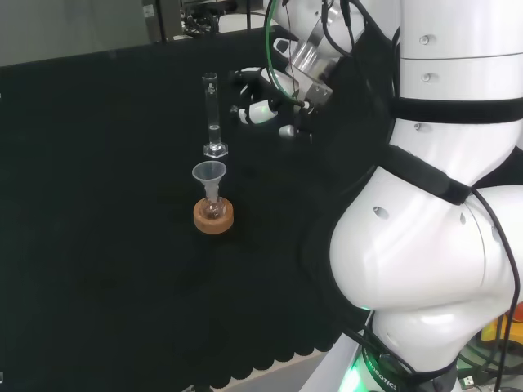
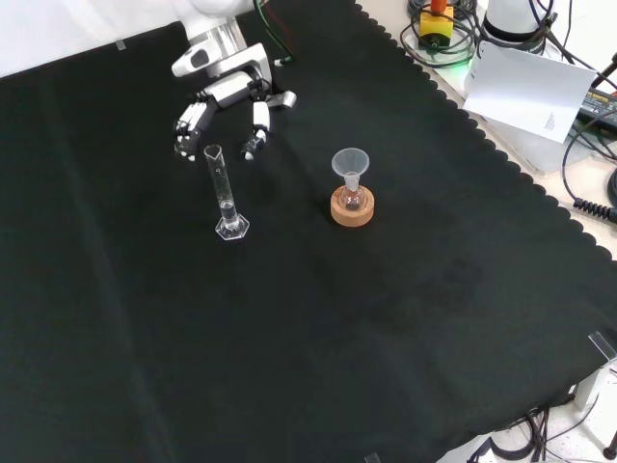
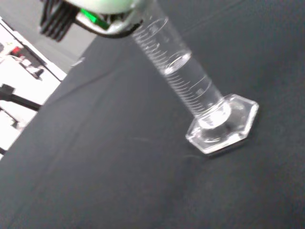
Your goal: Pick up the graduated cylinder.
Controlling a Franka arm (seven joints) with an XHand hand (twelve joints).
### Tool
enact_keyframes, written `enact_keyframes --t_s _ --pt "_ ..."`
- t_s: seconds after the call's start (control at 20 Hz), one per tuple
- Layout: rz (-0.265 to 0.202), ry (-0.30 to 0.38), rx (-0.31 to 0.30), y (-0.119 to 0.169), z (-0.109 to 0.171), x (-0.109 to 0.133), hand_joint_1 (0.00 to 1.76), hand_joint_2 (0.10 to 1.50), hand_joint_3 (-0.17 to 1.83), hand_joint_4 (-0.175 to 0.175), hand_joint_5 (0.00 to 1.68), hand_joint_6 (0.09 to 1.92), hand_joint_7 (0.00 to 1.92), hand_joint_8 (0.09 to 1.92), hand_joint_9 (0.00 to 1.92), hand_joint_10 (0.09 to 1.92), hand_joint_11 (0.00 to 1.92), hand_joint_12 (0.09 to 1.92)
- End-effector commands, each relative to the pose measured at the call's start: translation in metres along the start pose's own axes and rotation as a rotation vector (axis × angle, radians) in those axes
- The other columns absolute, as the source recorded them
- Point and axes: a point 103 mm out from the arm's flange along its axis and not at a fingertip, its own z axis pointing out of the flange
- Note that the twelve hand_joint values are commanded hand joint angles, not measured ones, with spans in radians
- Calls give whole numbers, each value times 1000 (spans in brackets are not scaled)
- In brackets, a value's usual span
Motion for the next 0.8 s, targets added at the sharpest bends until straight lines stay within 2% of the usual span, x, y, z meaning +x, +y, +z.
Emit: enact_keyframes --t_s 0.05,0.4,0.8 --pt "-61 100 -8 15 17 5 972 604 638 -73 542 87 368 684 629 596 460 1291" --pt "-93 201 -30 23 30 6 971 594 646 -65 490 87 328 668 579 573 431 1279" --pt "-120 295 -69 29 44 11 970 587 649 -57 567 92 376 681 608 583 422 1286"
